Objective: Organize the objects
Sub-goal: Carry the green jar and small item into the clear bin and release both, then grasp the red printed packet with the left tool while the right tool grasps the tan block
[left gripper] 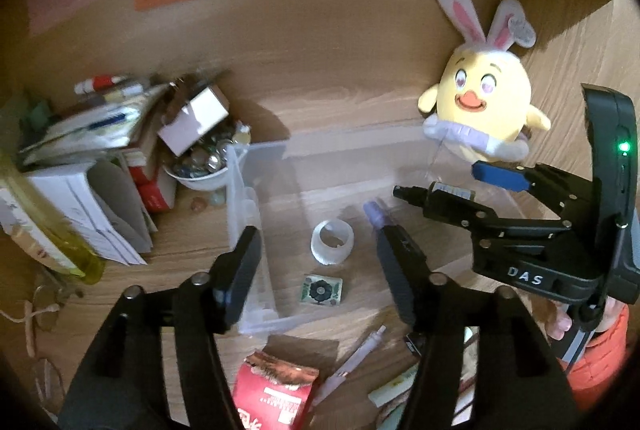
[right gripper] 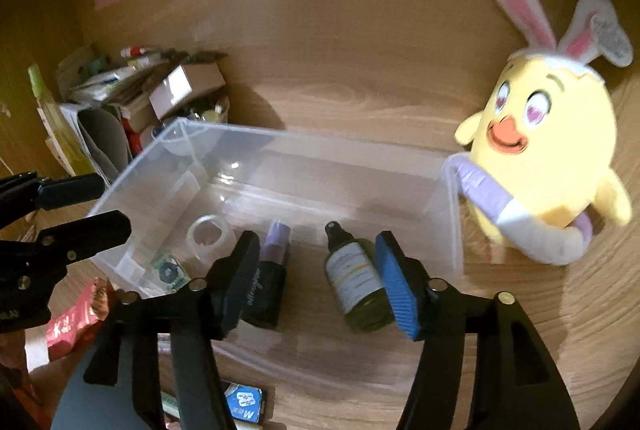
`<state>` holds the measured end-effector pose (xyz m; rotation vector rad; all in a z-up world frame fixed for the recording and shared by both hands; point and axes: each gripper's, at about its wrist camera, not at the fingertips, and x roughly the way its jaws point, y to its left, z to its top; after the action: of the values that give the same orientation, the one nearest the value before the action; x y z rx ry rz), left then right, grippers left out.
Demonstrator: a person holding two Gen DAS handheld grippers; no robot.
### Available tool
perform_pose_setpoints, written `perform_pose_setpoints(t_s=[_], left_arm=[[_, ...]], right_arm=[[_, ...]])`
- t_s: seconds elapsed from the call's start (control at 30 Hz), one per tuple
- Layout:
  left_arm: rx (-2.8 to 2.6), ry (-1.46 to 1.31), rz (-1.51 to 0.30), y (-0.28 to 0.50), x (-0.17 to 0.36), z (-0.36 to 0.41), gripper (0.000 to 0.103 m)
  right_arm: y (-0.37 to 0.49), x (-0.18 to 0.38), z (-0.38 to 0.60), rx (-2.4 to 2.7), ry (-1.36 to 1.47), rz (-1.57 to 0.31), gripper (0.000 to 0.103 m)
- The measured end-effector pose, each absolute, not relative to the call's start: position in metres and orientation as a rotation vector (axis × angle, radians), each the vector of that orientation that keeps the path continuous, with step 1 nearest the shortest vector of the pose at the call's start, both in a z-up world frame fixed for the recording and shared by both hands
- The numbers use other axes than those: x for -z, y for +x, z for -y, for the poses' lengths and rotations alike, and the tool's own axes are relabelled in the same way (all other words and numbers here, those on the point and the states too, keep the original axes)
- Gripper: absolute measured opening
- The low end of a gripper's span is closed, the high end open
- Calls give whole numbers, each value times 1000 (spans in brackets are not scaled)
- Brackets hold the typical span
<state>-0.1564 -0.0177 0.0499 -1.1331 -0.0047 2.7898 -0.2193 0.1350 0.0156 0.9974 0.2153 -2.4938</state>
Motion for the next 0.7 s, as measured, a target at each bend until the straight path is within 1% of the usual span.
perform_pose_setpoints(t_s=[0.03, 0.2, 0.3, 0.33, 0.5, 0.7], left_arm=[[-2800, -1119, 7, -153, -53, 19, 69], [-2829, -1067, 15, -133, -67, 27, 71], [-2841, -1047, 33, -121, -70, 34, 84], [-2849, -1037, 39, -116, -71, 36, 86], [-2863, -1037, 28, -98, -68, 41, 87], [-2851, -1097, 32, -86, -53, 46, 88]], right_arm=[[-216, -21, -137, 2504, 979, -215, 64], [-196, -40, -143, 2537, 907, -211, 72], [-181, -49, -147, 2556, 870, -212, 77], [-177, -51, -149, 2559, 860, -210, 78], [-153, -57, -158, 2574, 826, -194, 80], [-130, -52, -168, 2577, 834, -175, 80]])
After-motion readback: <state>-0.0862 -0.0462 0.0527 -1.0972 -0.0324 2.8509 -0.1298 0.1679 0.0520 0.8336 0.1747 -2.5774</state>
